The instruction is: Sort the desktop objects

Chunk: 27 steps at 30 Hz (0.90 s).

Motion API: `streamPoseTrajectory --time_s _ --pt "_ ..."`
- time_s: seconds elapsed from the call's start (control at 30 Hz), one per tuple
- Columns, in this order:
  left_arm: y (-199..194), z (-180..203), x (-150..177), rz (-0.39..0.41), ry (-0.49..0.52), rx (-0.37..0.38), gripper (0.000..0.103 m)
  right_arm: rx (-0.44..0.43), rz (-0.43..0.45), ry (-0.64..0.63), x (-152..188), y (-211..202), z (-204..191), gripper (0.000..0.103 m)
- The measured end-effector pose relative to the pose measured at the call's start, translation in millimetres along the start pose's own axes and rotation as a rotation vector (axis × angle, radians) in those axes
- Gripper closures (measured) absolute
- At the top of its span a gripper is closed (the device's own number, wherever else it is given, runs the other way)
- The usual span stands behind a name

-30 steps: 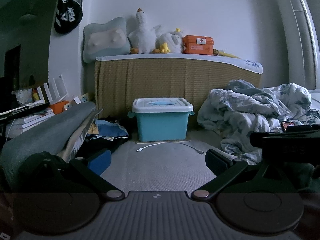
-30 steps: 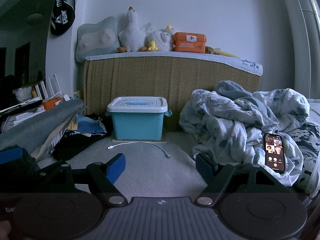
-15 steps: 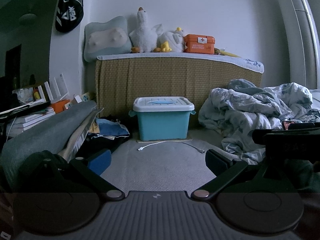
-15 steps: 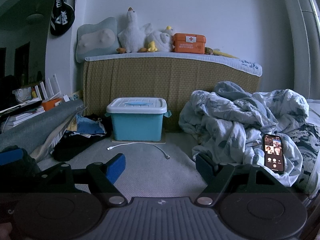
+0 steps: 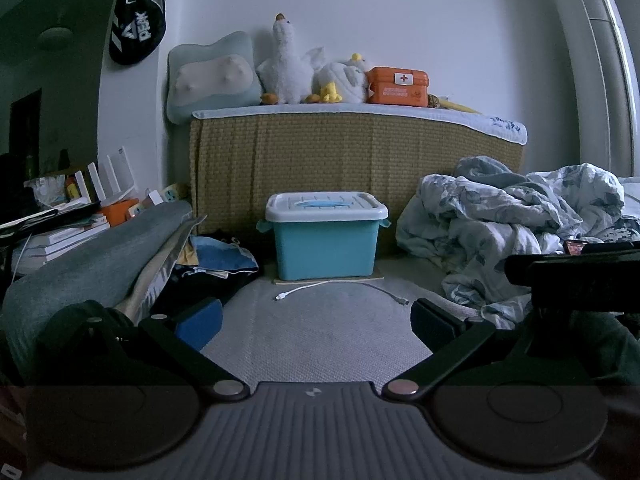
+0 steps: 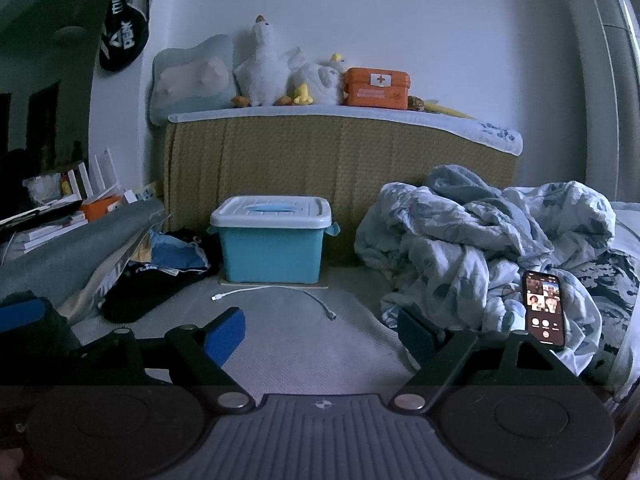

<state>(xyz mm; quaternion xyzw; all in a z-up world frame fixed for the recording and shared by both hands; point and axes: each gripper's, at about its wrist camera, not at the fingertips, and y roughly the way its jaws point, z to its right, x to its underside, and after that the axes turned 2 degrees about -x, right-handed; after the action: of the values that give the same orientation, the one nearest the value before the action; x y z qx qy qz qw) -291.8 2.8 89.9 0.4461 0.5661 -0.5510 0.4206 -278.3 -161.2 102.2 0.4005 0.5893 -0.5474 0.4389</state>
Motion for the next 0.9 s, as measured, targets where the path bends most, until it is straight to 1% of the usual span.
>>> streamPoseTrajectory --time_s 0.33,0.63,0.77,0.9 --pt "1.1 1.1 -0.3 -0.003 0.002 0.000 0.000 0.000 0.007 0.021 -0.9 -1.5 3.7 0.015" --pt "2.3 1.3 0.1 -0.006 0.003 0.001 0.000 0.000 0.008 0.005 -1.0 -1.6 1.2 0.013" --pt "2.1 1.6 0.2 -0.007 0.004 0.000 0.000 -0.002 0.025 0.009 -1.4 -4.4 2.0 0.013" --pt "1.5 2.3 0.6 -0.007 0.004 0.001 0.000 0.022 0.033 0.003 -1.9 -5.0 1.8 0.013"
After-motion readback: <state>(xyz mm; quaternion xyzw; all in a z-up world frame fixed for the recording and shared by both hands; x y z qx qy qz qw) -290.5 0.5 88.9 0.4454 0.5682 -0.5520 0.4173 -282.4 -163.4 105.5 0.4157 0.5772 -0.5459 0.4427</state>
